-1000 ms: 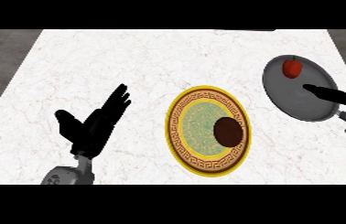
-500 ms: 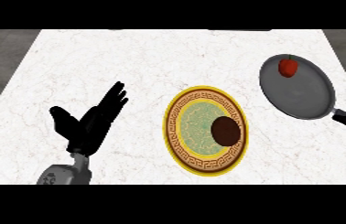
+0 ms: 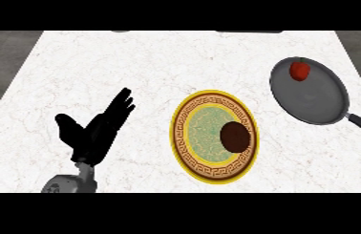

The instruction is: Pick the bell pepper from the plate and place it in the pan

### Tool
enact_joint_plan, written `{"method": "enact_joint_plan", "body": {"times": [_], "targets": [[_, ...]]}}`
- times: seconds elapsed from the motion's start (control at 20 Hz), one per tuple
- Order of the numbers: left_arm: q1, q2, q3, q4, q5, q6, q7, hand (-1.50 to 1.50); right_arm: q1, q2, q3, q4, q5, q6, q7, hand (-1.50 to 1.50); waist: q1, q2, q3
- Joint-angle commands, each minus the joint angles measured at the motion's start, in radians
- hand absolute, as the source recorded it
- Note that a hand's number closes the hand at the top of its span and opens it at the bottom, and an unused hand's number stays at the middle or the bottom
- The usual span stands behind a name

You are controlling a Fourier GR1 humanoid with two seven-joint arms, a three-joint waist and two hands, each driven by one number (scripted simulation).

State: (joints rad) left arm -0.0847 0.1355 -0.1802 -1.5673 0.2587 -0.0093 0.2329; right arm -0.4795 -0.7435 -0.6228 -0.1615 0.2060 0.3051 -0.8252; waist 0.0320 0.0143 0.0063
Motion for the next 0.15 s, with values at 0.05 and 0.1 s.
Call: {"method": "enact_joint_plan", "body": {"times": [0.05,0.1], "targets": [[-0.019,-0.016,-0.009,-0.014,-0.017,0.015,0.015,0.0,0.017,-0.022,0.007,0.005,0.001,0.075,-0.042,-1.5,0.0,0.0,0.001],[-0.011,0.016,0.034,-0.021,0.025,-0.015,0.04,0.0,0.056,-0.024,0.019,-0.001,0.006,0.102,-0.066,-1.5,-0.008,-0.004,-0.001]]}}
